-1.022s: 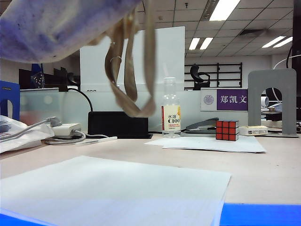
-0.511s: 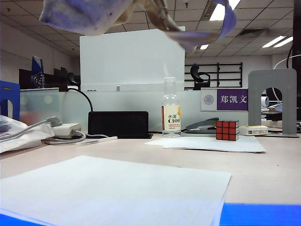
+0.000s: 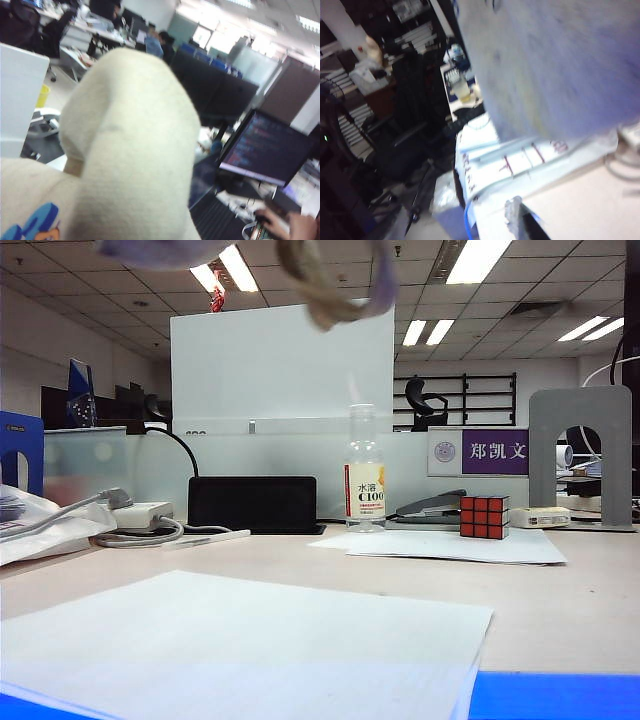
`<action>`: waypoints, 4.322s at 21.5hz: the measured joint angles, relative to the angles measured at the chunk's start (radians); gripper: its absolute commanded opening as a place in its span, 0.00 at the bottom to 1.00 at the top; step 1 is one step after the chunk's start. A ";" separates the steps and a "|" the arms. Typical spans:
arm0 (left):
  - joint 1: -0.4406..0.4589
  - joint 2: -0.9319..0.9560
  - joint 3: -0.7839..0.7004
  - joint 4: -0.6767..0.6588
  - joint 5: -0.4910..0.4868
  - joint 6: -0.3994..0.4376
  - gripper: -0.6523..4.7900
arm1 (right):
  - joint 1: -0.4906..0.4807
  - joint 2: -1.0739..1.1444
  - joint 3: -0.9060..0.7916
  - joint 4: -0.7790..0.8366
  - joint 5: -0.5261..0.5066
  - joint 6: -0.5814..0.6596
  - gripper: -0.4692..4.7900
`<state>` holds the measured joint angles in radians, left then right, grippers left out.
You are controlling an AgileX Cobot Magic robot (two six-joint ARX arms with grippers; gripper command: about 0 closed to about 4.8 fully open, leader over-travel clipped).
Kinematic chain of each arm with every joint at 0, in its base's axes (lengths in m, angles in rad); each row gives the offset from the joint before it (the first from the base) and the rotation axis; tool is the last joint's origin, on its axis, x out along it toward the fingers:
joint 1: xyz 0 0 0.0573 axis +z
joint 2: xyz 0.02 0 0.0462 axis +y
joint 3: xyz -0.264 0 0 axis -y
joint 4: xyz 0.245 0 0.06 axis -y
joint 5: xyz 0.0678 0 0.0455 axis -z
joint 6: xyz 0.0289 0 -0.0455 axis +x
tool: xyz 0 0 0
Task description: Take the glasses case out of the canvas bag and put it on the table.
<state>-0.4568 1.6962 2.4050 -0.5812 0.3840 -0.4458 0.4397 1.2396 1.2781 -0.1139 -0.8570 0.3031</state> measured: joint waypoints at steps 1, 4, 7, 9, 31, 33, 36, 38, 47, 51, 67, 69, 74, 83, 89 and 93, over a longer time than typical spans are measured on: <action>-0.018 0.002 -0.003 0.034 -0.012 -0.023 0.11 | 0.000 -0.001 0.000 0.026 0.010 0.009 0.63; -0.024 0.003 -0.017 0.119 -0.015 -0.128 0.11 | 0.000 0.004 0.000 0.029 0.026 0.014 0.63; -0.022 0.003 -0.024 0.153 -0.009 -0.212 0.11 | 0.000 0.014 0.000 0.027 0.027 0.015 0.63; -0.023 0.003 -0.027 0.140 0.005 -0.252 0.11 | 0.000 0.017 0.000 0.027 0.026 0.015 0.63; -0.183 -0.024 -0.035 0.188 -0.002 -0.379 0.11 | -0.002 -0.007 0.000 -0.116 0.087 -0.067 0.63; -0.183 -0.053 -0.035 0.210 -0.002 -0.381 0.11 | -0.003 -0.013 0.000 -0.108 0.096 -0.092 0.63; -0.183 -0.070 -0.034 0.211 0.025 -0.379 0.11 | -0.004 -0.024 0.000 -0.051 0.061 -0.085 0.63; -0.181 -0.070 -0.033 0.196 0.047 -0.391 0.11 | -0.003 -0.047 0.000 0.029 0.047 -0.051 0.63; -0.196 -0.069 -0.034 0.216 0.072 -0.470 0.11 | -0.004 -0.055 0.000 0.196 0.051 0.020 0.31; -0.196 -0.069 -0.034 0.241 0.079 -0.486 0.11 | -0.003 -0.056 0.001 0.251 0.043 0.031 0.08; 0.034 0.051 -0.032 -0.406 -0.177 0.310 0.37 | -0.010 -0.066 0.000 -0.235 0.119 -0.233 0.08; 0.028 0.077 -0.031 -0.435 -0.188 0.334 0.37 | -0.011 -0.054 -0.001 -0.294 0.156 -0.272 0.08; 0.040 0.118 -0.032 -0.443 -0.268 0.357 0.37 | -0.011 -0.048 -0.002 -0.309 0.227 -0.298 0.08; 0.039 0.108 -0.029 -0.463 -0.271 0.376 0.37 | -0.047 -0.037 0.073 -0.257 0.255 -0.284 0.08; 0.039 0.075 -0.027 -0.478 -0.272 0.391 0.37 | -0.174 -0.007 0.264 -0.197 0.255 -0.257 0.08; 0.039 0.064 -0.027 -0.478 -0.271 0.393 0.37 | -0.235 0.043 0.362 -0.191 0.256 -0.222 0.08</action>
<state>-0.4179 1.7607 2.3783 -1.0588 0.1127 -0.0525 0.2043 1.2831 1.6402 -0.3046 -0.6010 0.0807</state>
